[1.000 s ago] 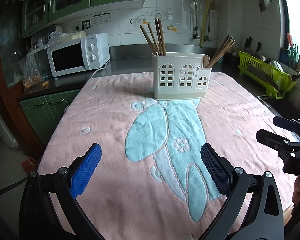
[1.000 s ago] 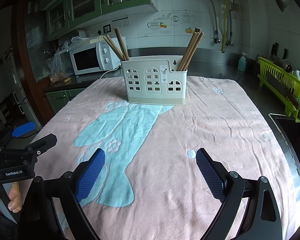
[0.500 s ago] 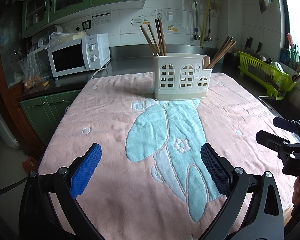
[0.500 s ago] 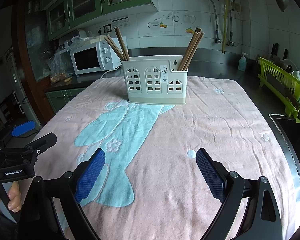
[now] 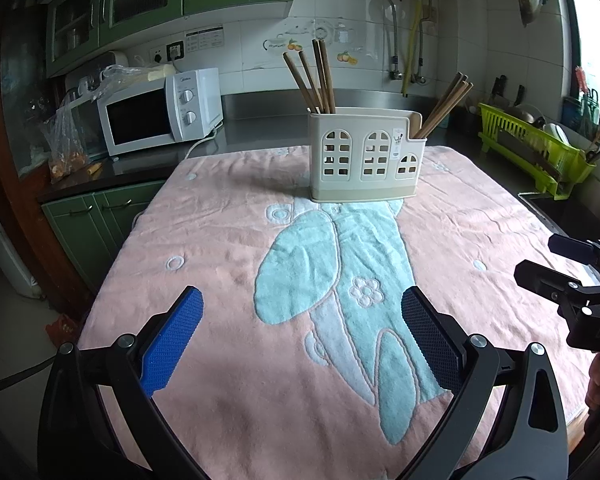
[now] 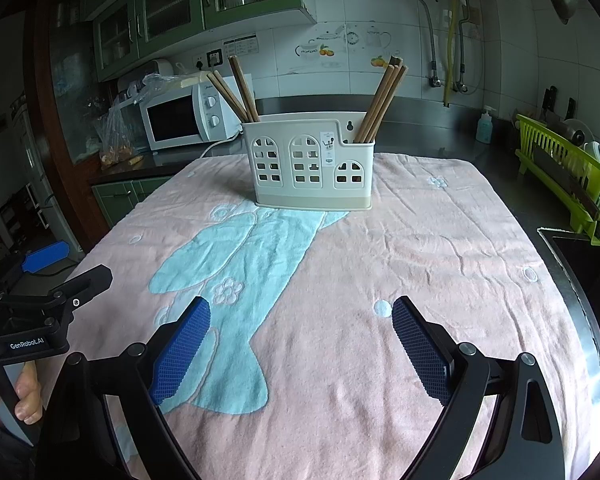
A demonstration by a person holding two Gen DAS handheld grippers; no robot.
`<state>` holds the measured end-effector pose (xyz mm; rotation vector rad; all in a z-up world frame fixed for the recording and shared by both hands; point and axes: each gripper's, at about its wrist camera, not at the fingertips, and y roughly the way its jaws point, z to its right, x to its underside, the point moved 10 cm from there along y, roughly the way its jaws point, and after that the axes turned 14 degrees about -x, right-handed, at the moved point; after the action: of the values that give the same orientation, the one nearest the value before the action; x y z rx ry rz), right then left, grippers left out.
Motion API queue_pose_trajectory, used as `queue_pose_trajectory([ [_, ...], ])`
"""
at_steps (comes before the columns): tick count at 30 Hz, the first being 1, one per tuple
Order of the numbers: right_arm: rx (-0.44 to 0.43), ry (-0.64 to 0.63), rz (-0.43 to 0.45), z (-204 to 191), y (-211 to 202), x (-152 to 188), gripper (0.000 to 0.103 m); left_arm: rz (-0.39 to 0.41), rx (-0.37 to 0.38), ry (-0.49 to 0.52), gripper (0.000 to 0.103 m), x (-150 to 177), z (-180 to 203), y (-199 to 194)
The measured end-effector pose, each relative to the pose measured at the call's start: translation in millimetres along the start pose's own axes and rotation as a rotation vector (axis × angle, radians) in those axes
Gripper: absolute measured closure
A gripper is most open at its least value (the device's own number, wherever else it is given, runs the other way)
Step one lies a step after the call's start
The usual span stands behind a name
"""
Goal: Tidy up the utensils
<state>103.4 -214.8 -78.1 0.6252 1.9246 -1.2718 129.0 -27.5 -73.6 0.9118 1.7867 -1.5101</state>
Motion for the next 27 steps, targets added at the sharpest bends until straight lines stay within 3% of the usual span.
queue_pose_trajectory([
  [27,0.001,0.0,0.007,2.8,-2.5,-0.3,0.014,0.04,-0.016,0.011,0.005,-7.8,2.9,-7.1],
])
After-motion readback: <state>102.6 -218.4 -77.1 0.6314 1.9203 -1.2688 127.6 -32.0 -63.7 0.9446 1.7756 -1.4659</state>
